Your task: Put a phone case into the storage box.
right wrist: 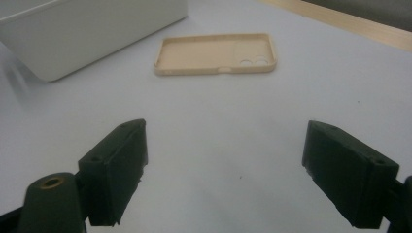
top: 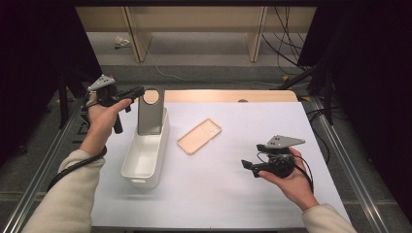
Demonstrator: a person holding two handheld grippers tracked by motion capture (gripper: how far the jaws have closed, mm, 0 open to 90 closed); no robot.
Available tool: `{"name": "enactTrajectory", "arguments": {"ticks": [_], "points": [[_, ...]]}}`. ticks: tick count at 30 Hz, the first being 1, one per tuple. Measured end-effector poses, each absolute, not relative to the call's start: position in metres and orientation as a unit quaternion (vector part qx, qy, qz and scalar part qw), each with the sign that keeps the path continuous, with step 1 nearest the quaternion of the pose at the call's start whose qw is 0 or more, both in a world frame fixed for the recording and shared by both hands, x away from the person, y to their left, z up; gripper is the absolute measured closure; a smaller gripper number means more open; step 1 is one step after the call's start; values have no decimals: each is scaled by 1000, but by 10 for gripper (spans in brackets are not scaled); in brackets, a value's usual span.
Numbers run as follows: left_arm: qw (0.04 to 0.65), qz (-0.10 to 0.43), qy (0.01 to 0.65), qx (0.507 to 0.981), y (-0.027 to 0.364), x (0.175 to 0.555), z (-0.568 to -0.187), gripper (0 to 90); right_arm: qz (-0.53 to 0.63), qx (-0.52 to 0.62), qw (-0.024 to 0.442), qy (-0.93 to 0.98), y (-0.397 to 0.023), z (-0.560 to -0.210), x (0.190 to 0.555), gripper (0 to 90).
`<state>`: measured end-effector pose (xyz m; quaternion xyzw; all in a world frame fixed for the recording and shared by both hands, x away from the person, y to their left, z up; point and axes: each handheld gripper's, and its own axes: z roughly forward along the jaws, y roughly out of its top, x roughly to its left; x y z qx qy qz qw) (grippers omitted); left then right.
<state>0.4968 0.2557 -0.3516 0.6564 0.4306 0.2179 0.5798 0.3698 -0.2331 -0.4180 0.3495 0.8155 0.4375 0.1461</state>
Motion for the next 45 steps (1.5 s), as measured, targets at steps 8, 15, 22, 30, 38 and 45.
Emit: {"name": "enactTrajectory", "arguments": {"ticks": [8, 15, 22, 30, 38, 45], "points": [[576, 220, 428, 661, 255, 503, -357, 816, 438, 349, 147, 816, -233, -418, 370, 174], [569, 222, 426, 667, 253, 507, -362, 815, 438, 349, 147, 816, -233, -418, 370, 174], [562, 223, 428, 671, 252, 513, -368, 815, 437, 349, 145, 816, -233, -418, 370, 174], [556, 226, 429, 675, 251, 516, -374, 815, 438, 348, 146, 816, -233, -418, 370, 174], [549, 227, 434, 678, 251, 521, -379, 814, 438, 349, 144, 816, -233, -419, 370, 174], [545, 228, 435, 679, 250, 523, -382, 814, 437, 349, 144, 816, -233, -419, 370, 174]]}}
